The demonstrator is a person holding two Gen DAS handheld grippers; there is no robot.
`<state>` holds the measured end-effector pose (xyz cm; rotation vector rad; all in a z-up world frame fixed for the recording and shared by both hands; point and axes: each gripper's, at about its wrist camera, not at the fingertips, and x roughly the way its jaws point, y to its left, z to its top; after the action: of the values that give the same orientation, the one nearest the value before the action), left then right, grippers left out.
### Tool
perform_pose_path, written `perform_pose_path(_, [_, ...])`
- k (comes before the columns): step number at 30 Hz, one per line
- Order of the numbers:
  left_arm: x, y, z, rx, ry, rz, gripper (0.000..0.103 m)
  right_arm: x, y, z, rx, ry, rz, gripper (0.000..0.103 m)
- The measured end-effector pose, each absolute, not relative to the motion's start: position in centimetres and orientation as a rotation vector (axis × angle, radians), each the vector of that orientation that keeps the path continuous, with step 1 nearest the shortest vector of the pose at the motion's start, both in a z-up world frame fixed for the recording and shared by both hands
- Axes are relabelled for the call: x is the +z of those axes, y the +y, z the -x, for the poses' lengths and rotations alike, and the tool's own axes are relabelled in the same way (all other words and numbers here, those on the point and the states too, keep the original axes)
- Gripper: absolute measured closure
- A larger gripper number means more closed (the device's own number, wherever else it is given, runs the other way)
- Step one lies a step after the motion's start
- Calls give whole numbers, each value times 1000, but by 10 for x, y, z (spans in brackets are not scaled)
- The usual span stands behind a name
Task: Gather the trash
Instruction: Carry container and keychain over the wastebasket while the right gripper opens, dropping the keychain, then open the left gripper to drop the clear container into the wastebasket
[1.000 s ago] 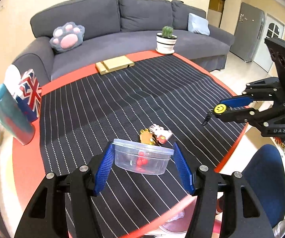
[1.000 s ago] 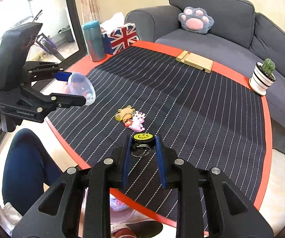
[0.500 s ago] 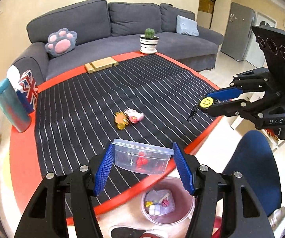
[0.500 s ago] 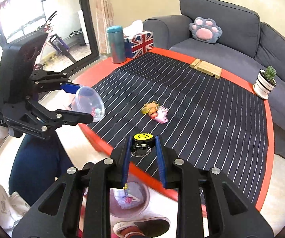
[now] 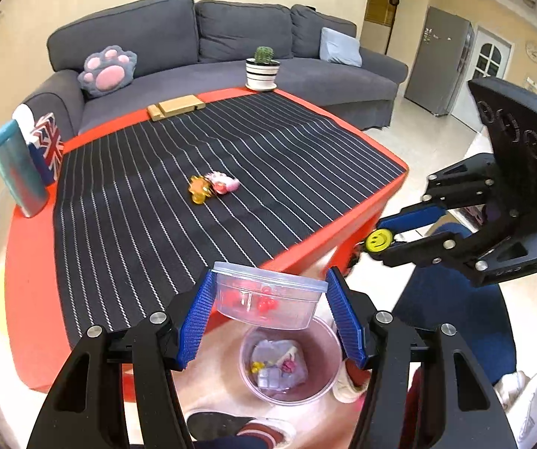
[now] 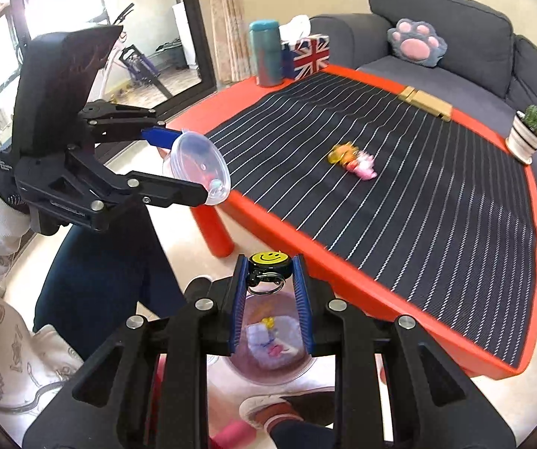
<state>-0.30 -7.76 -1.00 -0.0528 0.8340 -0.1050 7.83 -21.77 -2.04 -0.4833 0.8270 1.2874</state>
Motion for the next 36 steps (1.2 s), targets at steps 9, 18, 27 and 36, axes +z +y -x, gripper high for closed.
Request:
perform_pose_path(9, [-8, -85, 13, -131, 832, 53, 44, -26, -216, -76, 1313, 851, 475, 79])
perform_pose_path(18, [-8, -86, 13, -130, 836, 48, 44, -24, -222, -87, 1270, 850, 424, 24])
perform_pose_path(27, [-9, -88, 13, -138, 839, 42, 44, -22, -227, -93, 1239, 856, 393, 17])
perform_pose_path(36, [-13, -95, 10, -157, 849, 35, 44, -17, -238, -97, 1215, 847, 368, 16])
